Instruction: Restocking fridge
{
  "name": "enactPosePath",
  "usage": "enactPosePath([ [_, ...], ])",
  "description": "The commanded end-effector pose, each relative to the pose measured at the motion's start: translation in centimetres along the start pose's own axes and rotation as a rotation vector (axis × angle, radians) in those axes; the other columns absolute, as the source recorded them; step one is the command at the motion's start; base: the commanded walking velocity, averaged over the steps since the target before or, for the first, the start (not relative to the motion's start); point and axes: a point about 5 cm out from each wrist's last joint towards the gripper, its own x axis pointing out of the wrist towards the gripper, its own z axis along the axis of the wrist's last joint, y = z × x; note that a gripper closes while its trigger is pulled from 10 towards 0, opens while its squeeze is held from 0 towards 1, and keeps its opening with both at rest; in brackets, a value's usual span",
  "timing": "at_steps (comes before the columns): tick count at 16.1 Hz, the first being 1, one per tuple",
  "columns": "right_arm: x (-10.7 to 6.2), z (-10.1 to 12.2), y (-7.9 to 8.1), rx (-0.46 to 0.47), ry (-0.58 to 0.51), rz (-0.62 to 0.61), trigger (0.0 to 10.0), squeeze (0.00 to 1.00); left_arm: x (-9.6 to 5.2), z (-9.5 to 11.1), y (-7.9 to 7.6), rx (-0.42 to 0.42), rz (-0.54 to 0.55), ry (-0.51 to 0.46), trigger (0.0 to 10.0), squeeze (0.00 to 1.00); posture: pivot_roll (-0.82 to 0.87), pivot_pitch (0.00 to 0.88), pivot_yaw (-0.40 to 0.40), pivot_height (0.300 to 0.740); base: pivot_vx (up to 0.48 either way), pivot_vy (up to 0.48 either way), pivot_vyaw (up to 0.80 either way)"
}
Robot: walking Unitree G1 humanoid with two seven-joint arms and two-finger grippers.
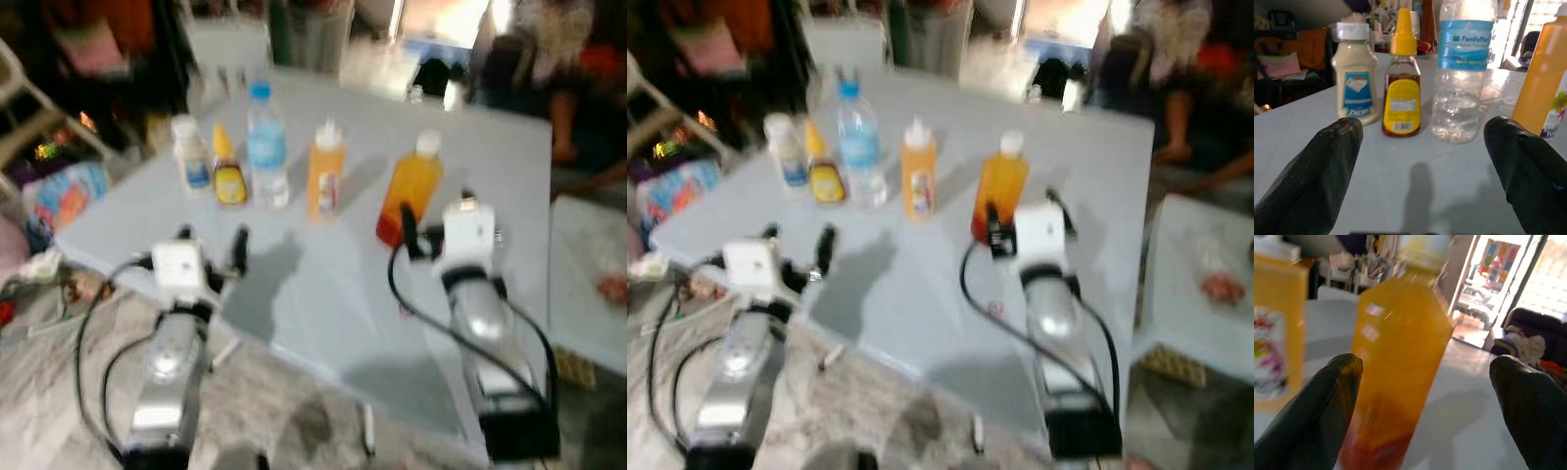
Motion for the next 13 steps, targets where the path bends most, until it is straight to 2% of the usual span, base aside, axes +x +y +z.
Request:
enactPosePath([
  [1, 0.2, 0.0, -1.1, -0.014, -0.001, -0.031, 10.0, 0.0, 0.1, 0.3, -0.8, -0.014, -0.024, -0.014, 10.0, 0.0, -0.06, 0.017, -0.001, 0.74, 0.0, 0.0, 0.0],
  [8, 1.1, 1.0, -0.7, -0.028, -0.052, -0.021, 10.0, 0.0, 0.0, 0.3, -0.7, -0.01, -0.029, -0.014, 10.0, 0.0, -0.06, 0.017, 0.002, 0.74, 0.0, 0.0, 0.0],
  [13, 1.9, 2.7, -0.8, -0.045, -0.123, -0.037, 10.0, 0.0, 0.1, 0.4, -0.7, -0.009, -0.037, -0.014, 10.0, 0.0, -0.06, 0.014, 0.004, 0.74, 0.0, 0.0, 0.0],
])
